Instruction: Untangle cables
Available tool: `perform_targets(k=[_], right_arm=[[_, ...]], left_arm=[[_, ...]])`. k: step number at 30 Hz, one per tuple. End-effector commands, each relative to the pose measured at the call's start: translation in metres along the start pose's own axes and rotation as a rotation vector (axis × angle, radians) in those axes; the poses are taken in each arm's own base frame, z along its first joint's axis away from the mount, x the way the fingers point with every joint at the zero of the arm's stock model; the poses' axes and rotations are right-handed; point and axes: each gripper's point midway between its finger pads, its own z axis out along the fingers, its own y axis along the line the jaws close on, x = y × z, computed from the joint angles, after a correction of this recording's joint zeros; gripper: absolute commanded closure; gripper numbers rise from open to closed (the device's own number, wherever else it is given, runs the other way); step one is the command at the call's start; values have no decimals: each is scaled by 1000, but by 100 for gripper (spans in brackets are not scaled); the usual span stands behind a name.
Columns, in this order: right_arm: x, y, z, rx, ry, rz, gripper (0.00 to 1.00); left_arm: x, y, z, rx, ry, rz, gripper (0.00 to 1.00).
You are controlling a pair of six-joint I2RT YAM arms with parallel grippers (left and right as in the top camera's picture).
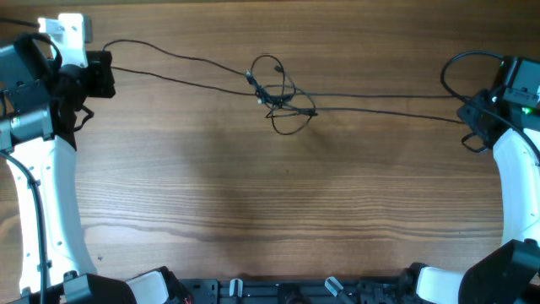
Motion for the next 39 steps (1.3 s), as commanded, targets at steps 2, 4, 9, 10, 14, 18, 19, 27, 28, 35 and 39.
perform_targets(k=[2,4,9,10,14,18,19,27,28,35,39], right_arm=[[6,4,8,-45,46,-37,95],[12,17,7,-122,76,-78,83],[25,51,-1,-301,114,-229,47],[29,64,-6,-367,117,-293,41],[54,110,-29,-596,126,-516,29],[85,145,-51,-744,144,-676,22],[92,151,-55,-763,149,-706,22],[195,210,-96,-985,214,-1116,20],[206,215,-100,-1019,229,-1144,20],[258,255,-100,-1233,296,-1189,20],[289,279,-87,-1265,334,-1172,21]], left_arm=[[-9,-24,-10,127,-43,10,96],[-7,-36,-8,159,-29,15,96],[-7,-69,-1,229,-17,58,96],[-7,-78,1,246,-14,69,96],[-6,-100,4,292,-7,99,96],[-6,-117,5,329,-2,120,96],[-5,-121,5,335,-1,124,96],[-2,-183,5,470,6,205,95],[-2,-194,2,510,-1,216,95],[-21,-236,-22,679,-111,276,92],[-24,-240,-30,711,-122,268,92]])
